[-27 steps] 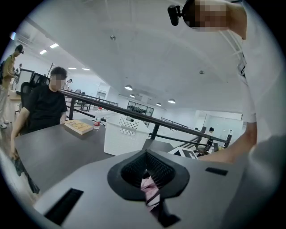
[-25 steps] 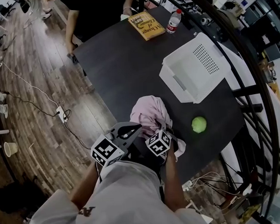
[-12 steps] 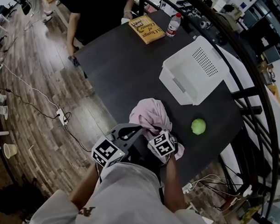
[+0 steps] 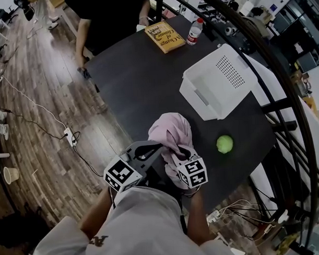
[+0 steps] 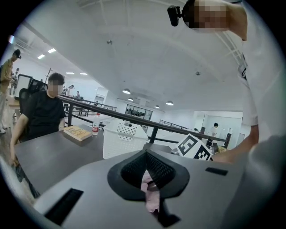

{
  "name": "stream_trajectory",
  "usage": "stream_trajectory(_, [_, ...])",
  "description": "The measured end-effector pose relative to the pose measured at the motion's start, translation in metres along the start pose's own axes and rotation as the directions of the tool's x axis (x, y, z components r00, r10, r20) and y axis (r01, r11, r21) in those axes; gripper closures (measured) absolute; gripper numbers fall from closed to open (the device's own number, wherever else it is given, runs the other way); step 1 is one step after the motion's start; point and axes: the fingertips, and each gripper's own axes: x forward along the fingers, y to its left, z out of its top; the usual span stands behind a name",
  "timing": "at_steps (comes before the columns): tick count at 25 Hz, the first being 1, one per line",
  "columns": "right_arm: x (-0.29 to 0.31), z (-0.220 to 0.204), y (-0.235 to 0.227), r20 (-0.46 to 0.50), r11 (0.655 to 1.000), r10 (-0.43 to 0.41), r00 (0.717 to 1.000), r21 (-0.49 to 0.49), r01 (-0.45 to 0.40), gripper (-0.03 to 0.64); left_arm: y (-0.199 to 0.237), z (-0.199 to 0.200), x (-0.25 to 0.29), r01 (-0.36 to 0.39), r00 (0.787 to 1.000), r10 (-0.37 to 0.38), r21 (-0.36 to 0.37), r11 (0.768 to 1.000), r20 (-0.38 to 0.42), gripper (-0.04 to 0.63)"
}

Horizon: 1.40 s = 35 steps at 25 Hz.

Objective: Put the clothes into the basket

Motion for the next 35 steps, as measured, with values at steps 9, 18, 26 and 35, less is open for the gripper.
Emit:
stream_trajectory(9, [-0.042,0.045,0.004,0.187,0.999,-0.021,0.982,0.031,0.015,0.526,-0.015,0.020,0.001,0.011,1.000,-0.013,0.049,0.999,0.025,0.592])
stream_trajectory(18, [-0.081,0.090,0.005,0.344,0.999,-0.035,0.938,0.040,0.023,0.528,-0.028,0.052,0.000,-0.006,0.997,-0.001,0.098,0.995,0.074,0.592])
stream_trajectory(26, [-0.124,0.132,0.006,0.469,0.999,-0.052,0.882,0.012,0.052,0.528,-0.043,0.088,-0.005,-0.045,0.989,0.030,0.107,0.993,0.145,0.592])
stream_trajectory(35, [-0.163,0.163,-0.012,0.562,0.993,-0.113,0.820,0.033,0.114,0.528,-0.060,0.124,0.000,-0.019,0.984,-0.005,0.131,0.991,0.180,0.592])
